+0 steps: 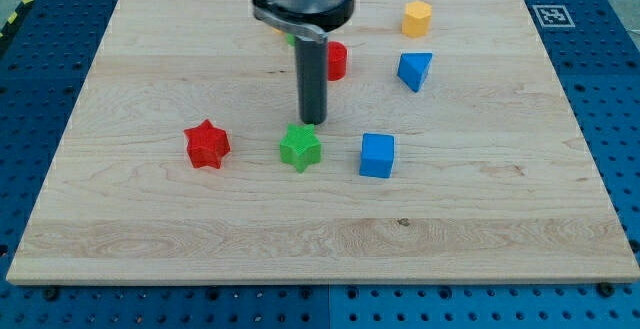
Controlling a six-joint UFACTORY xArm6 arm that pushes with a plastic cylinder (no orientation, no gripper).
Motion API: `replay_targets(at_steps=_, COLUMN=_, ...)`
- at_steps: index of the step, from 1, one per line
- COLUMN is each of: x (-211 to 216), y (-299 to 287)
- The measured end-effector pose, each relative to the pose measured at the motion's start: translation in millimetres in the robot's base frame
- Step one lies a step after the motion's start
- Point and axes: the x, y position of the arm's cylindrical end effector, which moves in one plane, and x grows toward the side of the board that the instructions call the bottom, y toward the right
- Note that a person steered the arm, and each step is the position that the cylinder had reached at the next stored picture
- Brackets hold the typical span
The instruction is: Move your arm to towards the blue triangle
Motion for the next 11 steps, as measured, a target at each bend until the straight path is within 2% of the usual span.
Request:
replay_targets(at_steps=1, x=1, y=59)
replay_targets(at_steps=2, x=9, y=142)
replay_targets(at_steps=3, x=-10, y=196)
replay_targets(at_steps=4, x=-55, y=204)
replay_targets(at_steps=7, x=-84, y=188)
replay_targets(at_steps=11, x=-81, y=144)
